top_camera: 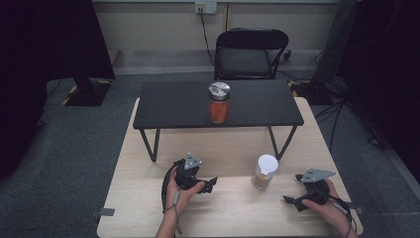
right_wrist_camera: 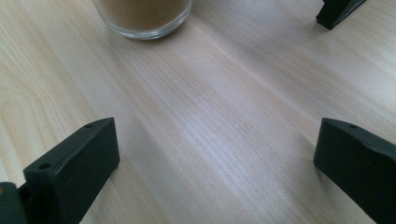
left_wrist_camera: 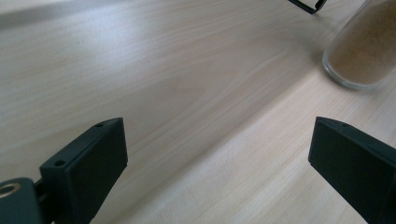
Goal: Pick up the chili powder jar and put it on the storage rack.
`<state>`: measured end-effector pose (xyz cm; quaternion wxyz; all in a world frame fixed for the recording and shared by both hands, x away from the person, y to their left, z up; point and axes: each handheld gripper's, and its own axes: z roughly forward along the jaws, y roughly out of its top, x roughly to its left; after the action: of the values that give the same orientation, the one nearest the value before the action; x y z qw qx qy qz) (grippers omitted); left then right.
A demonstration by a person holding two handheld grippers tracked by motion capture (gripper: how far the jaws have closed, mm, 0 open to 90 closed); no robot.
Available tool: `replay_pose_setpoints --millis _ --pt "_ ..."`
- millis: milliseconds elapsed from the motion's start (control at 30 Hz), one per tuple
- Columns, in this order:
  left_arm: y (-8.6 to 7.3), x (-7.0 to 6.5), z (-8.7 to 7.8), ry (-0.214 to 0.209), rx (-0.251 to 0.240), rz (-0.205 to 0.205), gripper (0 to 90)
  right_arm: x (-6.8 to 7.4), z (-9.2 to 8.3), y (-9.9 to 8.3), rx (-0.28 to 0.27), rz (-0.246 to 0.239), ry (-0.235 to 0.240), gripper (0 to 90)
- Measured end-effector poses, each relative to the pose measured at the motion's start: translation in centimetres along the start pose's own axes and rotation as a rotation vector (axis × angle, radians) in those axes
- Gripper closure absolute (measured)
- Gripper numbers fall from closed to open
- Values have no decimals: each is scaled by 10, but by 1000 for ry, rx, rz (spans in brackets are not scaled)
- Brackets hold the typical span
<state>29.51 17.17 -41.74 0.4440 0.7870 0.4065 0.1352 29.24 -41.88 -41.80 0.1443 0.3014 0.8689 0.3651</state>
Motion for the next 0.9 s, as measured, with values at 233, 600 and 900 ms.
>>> replay_pose_setpoints --millis 233,600,900 --pt "-6 -2 0 20 20 5 40 0 0 0 0 0 0 0" --pt "-12 0 -2 45 37 9 40 0 0 0 0 0 0 0" --pt "-16 0 -4 83 58 21 40 0 0 0 0 0 0 0"
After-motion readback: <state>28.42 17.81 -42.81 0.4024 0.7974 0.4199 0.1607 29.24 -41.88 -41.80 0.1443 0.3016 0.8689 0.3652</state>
